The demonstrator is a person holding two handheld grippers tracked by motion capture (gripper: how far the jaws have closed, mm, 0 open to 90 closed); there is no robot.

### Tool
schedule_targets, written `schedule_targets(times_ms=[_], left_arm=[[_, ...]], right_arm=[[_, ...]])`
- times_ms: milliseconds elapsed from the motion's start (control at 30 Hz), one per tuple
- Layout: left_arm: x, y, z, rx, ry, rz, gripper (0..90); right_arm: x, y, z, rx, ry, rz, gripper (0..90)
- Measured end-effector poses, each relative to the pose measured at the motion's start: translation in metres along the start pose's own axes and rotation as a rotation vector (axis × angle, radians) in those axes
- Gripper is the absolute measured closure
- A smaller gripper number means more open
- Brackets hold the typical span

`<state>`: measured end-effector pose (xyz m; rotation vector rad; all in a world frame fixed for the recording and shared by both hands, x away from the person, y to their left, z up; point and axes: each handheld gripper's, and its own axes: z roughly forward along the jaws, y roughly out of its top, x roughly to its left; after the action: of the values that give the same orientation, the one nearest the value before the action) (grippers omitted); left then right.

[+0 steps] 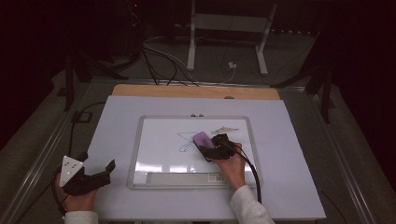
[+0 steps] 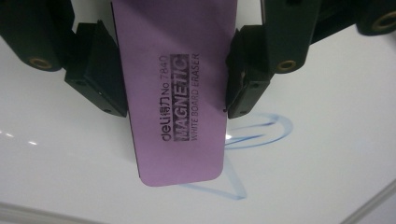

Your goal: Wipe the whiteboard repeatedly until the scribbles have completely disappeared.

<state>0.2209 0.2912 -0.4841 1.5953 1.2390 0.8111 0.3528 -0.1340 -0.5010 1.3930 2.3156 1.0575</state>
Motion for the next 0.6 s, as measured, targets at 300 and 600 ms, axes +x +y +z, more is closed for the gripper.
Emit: schedule_targets(times_ms=[300, 600], left_arm=[[-0.002, 0.0, 0.002, 0.004, -0.003, 0.008, 0.7], [0.0, 0.0, 0.0, 0.004, -0.002, 0.004, 0.7]], right_arm=[[0.025, 0.001, 0.008, 0.007, 0.068, -0.06, 41.6], [0.037, 0.007, 0.014, 0.024, 0.079, -0.112, 41.7]])
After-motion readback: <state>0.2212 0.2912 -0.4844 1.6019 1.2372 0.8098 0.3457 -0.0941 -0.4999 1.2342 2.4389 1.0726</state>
